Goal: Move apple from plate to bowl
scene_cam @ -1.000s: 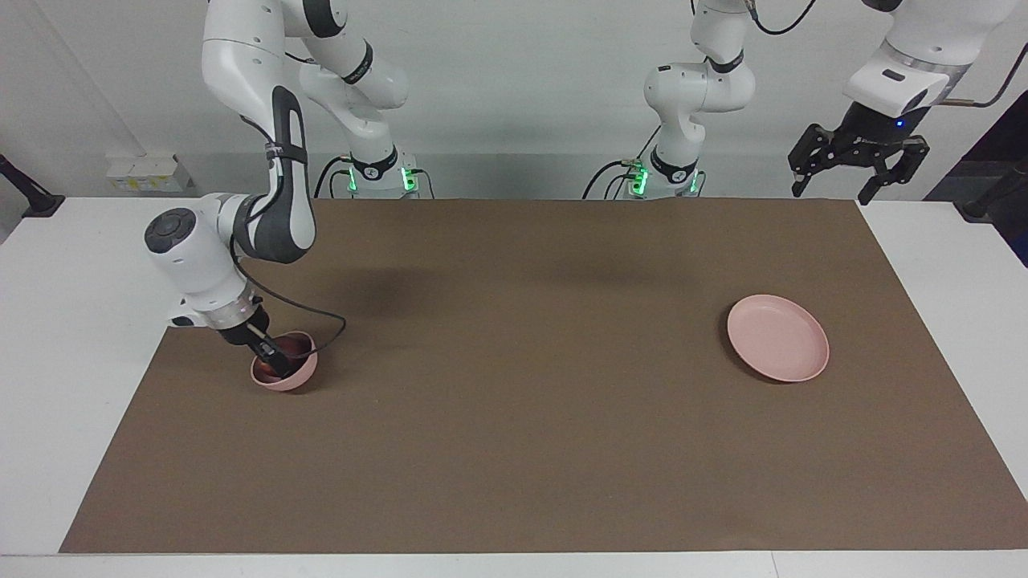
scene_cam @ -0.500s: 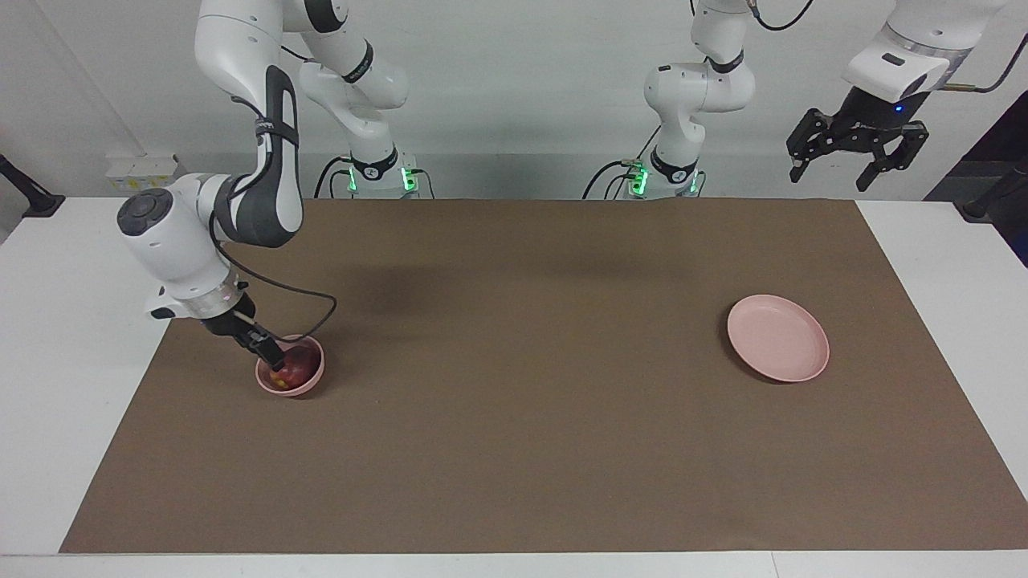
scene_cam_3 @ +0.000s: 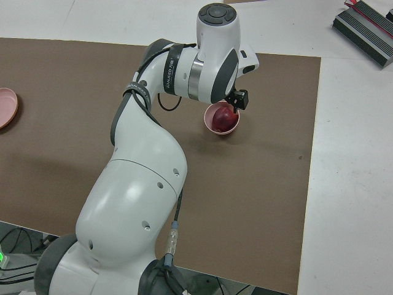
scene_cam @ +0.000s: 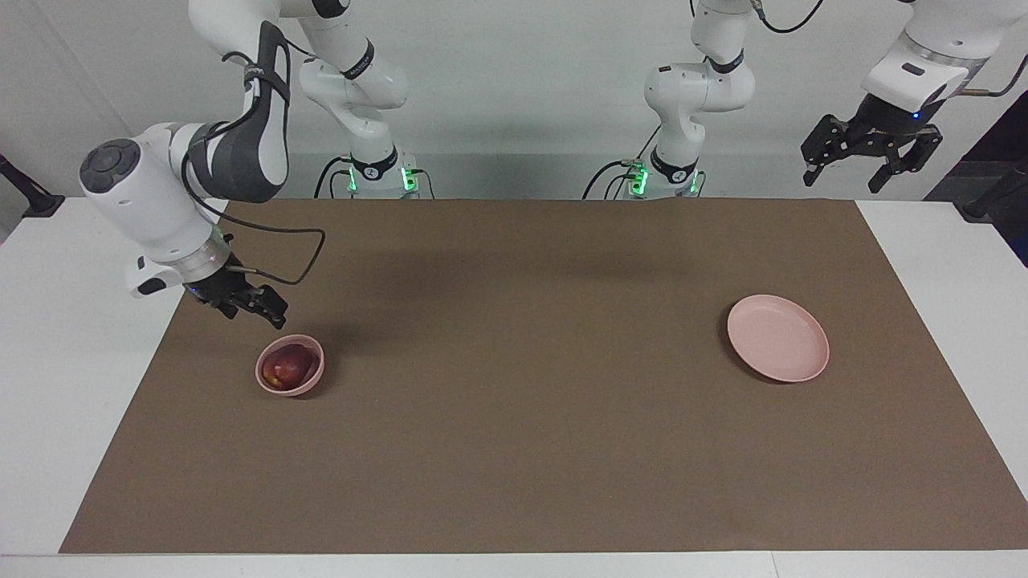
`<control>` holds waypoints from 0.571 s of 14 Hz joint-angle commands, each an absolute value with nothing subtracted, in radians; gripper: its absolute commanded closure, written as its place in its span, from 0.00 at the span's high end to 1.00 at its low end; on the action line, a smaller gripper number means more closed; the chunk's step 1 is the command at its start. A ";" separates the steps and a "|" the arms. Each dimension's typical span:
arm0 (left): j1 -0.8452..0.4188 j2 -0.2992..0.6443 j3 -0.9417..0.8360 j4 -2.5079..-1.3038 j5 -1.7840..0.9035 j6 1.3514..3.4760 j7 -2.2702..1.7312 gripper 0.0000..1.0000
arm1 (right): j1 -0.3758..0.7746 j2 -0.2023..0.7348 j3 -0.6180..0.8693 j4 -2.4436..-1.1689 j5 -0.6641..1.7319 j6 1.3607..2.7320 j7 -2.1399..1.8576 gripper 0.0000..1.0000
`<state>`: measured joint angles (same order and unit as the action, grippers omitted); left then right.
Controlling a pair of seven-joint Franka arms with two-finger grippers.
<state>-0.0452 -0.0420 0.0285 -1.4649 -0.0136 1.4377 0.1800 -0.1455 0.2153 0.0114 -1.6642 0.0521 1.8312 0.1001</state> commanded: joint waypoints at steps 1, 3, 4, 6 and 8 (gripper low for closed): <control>-0.041 -0.048 0.023 -1.468 0.005 1.433 0.184 1.00 | -0.143 0.131 0.029 -1.649 0.000 1.737 0.077 1.00; -0.043 -0.046 0.023 -1.468 0.005 1.434 0.183 1.00 | -0.124 0.072 0.029 -1.649 0.000 1.671 0.065 1.00; -0.043 -0.046 0.023 -1.468 0.005 1.439 0.181 1.00 | -0.124 0.042 0.029 -1.648 0.000 1.651 0.046 1.00; -0.043 -0.046 0.023 -1.468 0.003 1.451 0.181 1.00 | -0.127 0.009 0.022 -1.637 0.017 1.590 0.023 1.00; -0.041 -0.043 0.023 -1.466 0.003 1.462 0.181 1.00 | -0.129 -0.003 0.020 -1.637 0.020 1.556 0.005 1.00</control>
